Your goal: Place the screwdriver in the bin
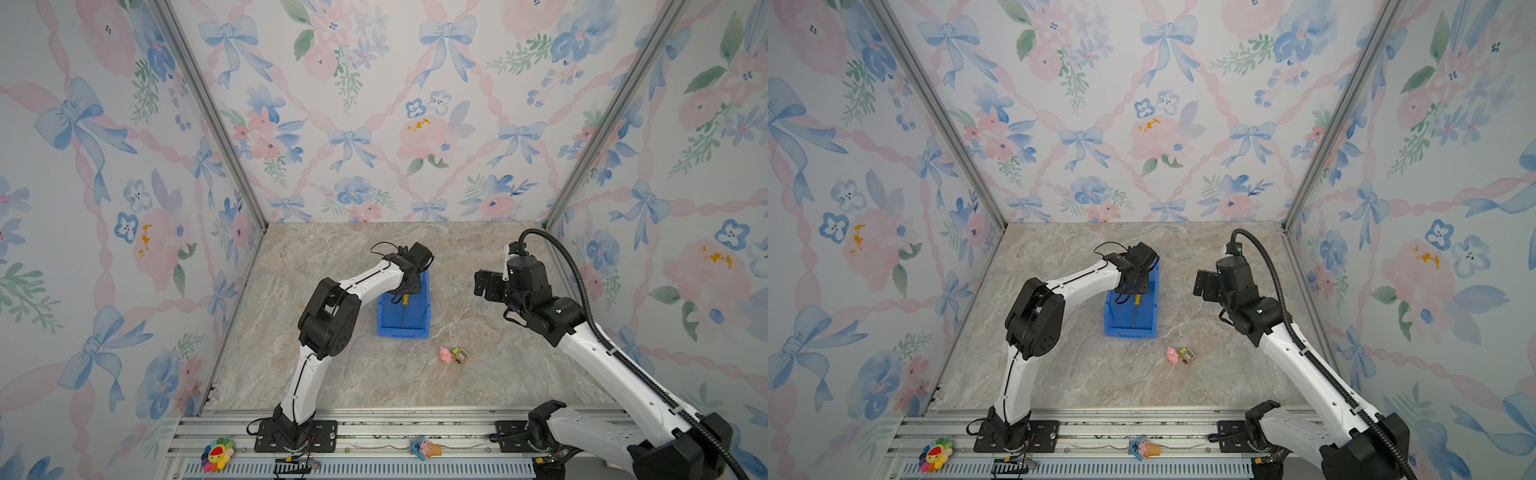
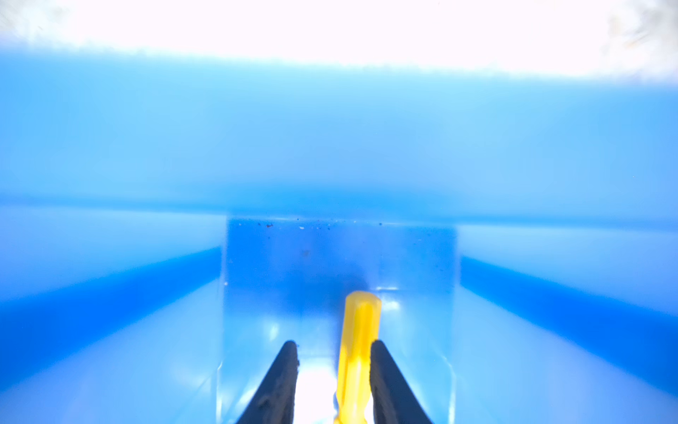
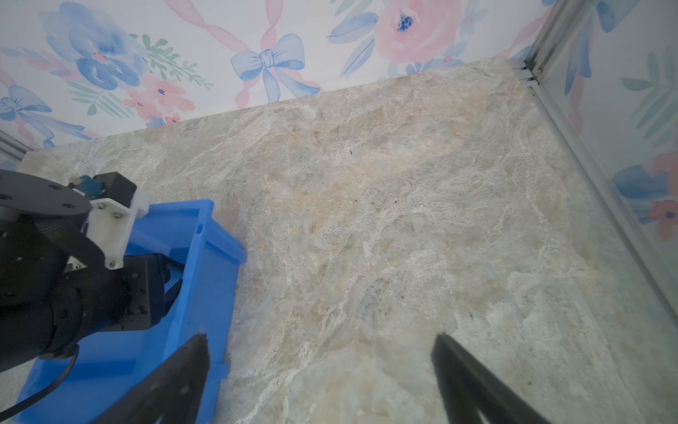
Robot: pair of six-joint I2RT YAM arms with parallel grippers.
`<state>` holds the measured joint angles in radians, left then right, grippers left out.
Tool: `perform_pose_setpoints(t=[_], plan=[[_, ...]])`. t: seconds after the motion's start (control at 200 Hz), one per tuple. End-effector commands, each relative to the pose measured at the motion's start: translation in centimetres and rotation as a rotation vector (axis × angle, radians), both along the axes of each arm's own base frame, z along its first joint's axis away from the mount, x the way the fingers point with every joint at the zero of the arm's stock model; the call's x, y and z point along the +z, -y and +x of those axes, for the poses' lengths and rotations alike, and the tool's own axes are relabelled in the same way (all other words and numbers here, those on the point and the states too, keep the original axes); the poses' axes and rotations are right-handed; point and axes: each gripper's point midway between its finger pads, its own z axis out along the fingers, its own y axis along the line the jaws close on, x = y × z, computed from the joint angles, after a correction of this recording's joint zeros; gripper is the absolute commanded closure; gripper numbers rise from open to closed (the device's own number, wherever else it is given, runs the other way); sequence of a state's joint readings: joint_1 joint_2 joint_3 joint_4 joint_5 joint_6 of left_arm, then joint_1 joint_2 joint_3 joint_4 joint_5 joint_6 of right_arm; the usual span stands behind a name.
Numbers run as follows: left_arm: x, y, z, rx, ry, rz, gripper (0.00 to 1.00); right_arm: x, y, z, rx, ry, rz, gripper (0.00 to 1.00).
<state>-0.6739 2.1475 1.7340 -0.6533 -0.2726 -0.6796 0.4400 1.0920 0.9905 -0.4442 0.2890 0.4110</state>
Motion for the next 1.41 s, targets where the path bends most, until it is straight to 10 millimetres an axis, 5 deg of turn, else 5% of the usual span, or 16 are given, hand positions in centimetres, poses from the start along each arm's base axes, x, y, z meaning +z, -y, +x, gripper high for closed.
perform_pose_setpoints(t=[0.0, 0.27, 0.505, 0.61, 0.805, 1.0, 1.4], plan=[[5.8, 0.4, -0.2, -0.032, 0.084, -0.065, 0.62, 0.6, 1.0, -0.5, -0.029, 0.003, -0.021, 0.03], [11.9, -1.9, -3.8, -0.092, 0.16, -0.112, 0.45, 1.7, 3.0, -1.7, -0.082, 0.026, -0.017, 0.03], [15.7, -6.9, -6.8, -0.11, 0.337, -0.094, 0.03, 0.6, 6.2, -3.3, -0.159, 0.002, -0.019, 0.03], [16.4, -10.2, -8.0, -0.084, 0.405, -0.097, 0.02, -0.1, 7.8, -4.4, -0.197, -0.011, -0.03, 0.03], [15.3, -19.3, -9.6, 0.099, 0.471, -0.071, 0.02, -1.3, 11.9, -6.5, -0.359, 0.01, -0.126, 0.03], [11.7, -27.3, -11.0, 0.321, 0.448, 0.086, 0.03, -2.8, 11.1, -6.4, -0.222, 0.217, -0.191, 0.03], [7.8, -31.0, -10.6, 0.366, 0.515, 0.257, 0.02, -8.5, 12.4, -5.1, -0.246, 0.24, -0.247, 0.03]])
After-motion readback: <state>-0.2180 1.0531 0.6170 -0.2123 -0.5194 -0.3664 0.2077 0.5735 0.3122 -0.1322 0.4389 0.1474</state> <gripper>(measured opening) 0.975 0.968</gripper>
